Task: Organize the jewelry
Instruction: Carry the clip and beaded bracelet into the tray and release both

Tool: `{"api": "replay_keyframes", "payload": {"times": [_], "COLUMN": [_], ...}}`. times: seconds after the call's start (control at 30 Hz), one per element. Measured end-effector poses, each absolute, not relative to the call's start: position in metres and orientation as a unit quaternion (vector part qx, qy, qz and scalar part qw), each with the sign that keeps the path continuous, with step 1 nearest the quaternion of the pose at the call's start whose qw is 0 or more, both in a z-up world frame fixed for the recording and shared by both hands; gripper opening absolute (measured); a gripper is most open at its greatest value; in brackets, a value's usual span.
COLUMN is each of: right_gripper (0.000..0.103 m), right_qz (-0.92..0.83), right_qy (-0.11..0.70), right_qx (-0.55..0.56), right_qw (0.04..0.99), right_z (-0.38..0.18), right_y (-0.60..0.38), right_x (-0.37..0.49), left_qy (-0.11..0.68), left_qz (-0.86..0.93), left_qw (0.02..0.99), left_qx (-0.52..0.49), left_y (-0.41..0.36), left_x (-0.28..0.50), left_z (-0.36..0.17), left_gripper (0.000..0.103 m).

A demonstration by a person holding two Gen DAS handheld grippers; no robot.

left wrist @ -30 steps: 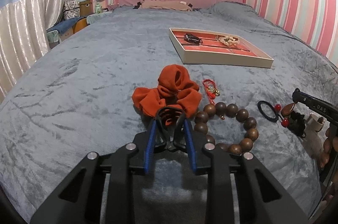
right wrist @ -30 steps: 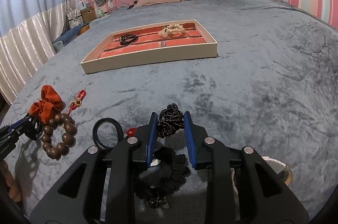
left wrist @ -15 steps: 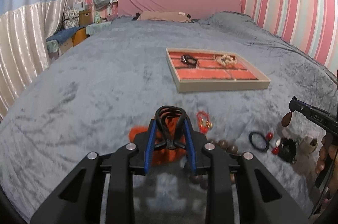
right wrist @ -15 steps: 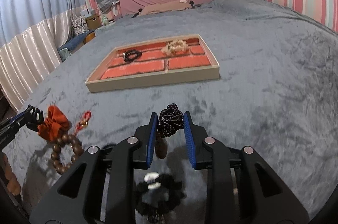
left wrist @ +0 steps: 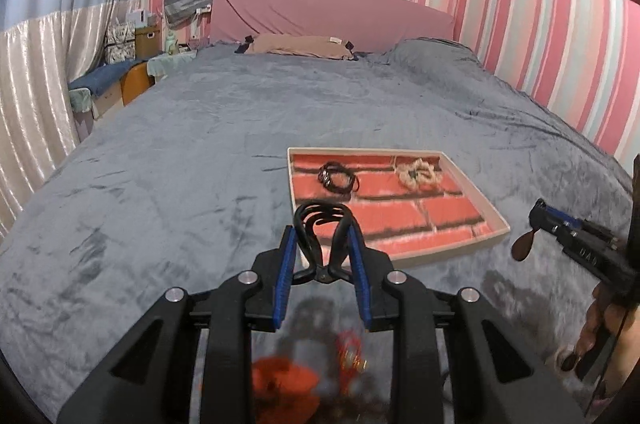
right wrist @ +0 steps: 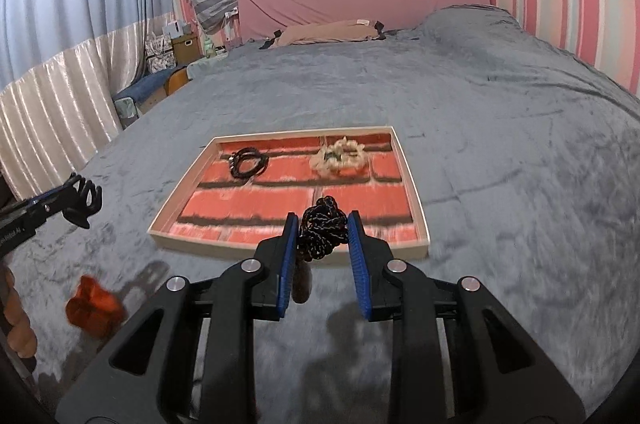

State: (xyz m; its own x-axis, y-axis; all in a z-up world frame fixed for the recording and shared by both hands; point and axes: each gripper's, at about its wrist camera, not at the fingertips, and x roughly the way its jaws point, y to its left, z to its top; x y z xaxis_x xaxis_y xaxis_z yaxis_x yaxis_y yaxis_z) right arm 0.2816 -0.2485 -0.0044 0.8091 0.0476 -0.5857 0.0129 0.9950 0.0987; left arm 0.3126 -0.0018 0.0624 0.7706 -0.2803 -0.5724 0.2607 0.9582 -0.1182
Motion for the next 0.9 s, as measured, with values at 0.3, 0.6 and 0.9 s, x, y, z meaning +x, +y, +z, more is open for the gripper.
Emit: {"api": "replay_keyframes", "payload": {"times": [0.3,0.6,0.9], "right_gripper": [0.026,0.026,0.026], "right_qz": [0.005,-0.021,-0.042], "right_qy": [0.331,0.365,0.397], "right_qx": [0.028,0.032,0.016], "right_qw": [0.943,0.930,0.917], "right_z": [-0.014,-0.047,-0.073], "right_y": [-0.260,-0.285,-0.298], "right_x": [0.371,0.450,0.494], "left_qy": [0.335,0.385,0.421], "left_qz": [-0.129,-0.108,-0.085], "left_qw": [0.933,0.917,0.903], "left_qx": [-0.008,-0.005,-0.001], "left_y": [-0.049,-0.082,-0.088], "left_x": [0.393,0.475,0.525], "left_z": [0.056,0.012,-0.025], "left_gripper": [0.027,0.027,0.027]}}
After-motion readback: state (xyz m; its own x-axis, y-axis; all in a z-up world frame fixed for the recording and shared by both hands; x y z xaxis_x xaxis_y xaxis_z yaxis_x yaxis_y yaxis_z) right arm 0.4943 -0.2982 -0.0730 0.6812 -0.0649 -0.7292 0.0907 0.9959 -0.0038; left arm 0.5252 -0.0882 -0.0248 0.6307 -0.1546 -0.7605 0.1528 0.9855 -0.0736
